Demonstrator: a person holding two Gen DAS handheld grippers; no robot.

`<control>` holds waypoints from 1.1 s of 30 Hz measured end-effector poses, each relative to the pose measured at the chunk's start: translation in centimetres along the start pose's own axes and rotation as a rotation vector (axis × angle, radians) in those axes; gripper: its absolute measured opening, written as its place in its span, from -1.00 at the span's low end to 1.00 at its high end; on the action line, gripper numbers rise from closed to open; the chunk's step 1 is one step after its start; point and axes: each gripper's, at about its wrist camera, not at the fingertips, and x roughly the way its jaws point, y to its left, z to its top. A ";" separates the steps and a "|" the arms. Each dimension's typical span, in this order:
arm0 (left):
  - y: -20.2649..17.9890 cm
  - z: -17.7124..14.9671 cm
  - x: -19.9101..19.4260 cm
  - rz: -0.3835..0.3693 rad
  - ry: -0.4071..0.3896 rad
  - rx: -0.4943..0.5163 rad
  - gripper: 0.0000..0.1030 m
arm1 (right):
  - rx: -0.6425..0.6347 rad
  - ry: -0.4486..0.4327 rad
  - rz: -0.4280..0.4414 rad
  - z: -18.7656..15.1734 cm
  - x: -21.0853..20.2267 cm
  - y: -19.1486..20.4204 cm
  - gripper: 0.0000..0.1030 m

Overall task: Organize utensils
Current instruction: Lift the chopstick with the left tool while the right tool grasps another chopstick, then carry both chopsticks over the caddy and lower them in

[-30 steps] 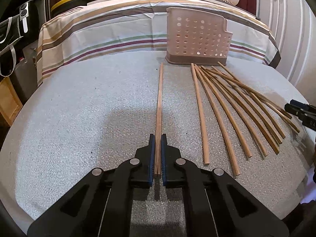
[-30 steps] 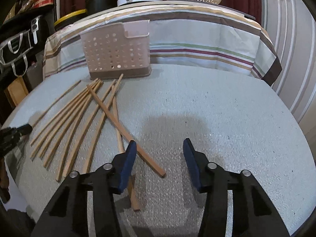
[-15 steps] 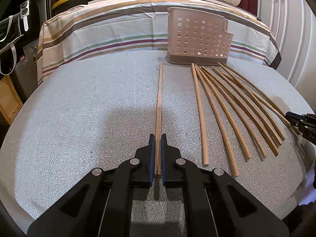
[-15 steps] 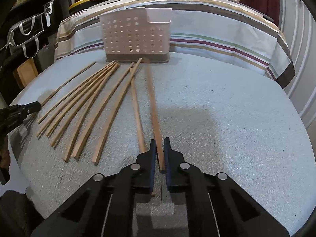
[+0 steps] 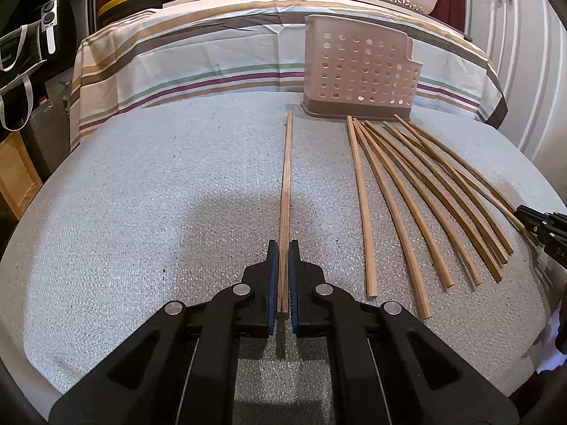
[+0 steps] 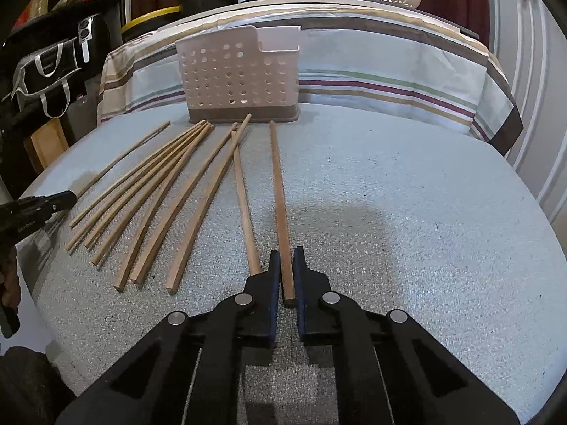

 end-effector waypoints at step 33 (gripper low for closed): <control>0.6 4.4 -8.1 0.081 -0.269 -0.019 -0.88 | 0.003 -0.273 -0.017 5.5 -7.3 0.8 -0.87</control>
